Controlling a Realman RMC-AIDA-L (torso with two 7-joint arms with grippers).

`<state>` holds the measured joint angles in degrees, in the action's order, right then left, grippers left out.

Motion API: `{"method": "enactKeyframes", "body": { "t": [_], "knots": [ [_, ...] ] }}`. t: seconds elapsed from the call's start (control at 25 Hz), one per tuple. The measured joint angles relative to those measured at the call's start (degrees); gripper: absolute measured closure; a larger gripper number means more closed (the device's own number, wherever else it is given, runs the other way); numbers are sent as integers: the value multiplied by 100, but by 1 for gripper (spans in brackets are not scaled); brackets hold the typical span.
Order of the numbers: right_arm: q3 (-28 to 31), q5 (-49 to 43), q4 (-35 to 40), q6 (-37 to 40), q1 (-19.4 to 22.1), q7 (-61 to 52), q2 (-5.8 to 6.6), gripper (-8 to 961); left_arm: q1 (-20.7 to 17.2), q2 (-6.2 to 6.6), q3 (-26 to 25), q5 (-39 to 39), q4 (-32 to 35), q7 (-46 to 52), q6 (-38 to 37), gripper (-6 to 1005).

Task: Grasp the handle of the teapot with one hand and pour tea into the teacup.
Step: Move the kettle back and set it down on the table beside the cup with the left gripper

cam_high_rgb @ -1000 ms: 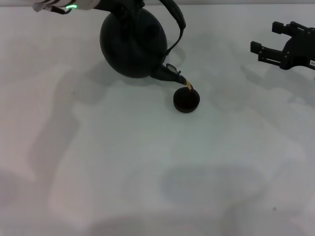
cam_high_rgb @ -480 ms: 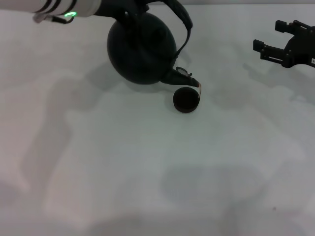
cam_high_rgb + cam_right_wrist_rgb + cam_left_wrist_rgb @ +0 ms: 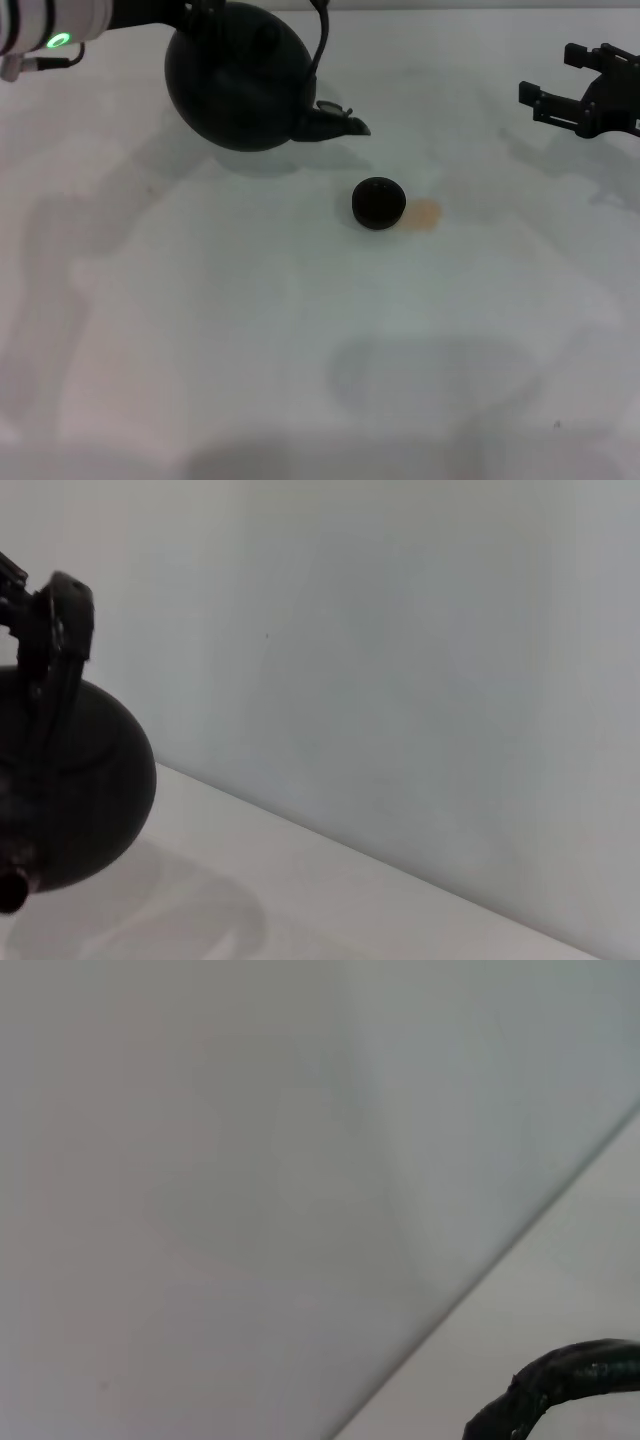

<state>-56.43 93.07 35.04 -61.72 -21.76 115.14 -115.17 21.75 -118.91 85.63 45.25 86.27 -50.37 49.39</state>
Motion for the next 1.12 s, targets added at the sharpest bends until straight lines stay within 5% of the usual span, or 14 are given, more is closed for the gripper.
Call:
{"method": "enactKeyframes", "body": {
  "t": [0.64, 1.12],
  "knots": [
    [-5, -18, -24, 5, 14, -92, -1, 108, -466, 1, -590, 2499, -1082, -1725, -479, 873],
    [-19, -49, -118, -20, 86, -158, -5, 108, -760, 17, -1319, 4486, -2234, -3916, 31, 873]
  ]
}}
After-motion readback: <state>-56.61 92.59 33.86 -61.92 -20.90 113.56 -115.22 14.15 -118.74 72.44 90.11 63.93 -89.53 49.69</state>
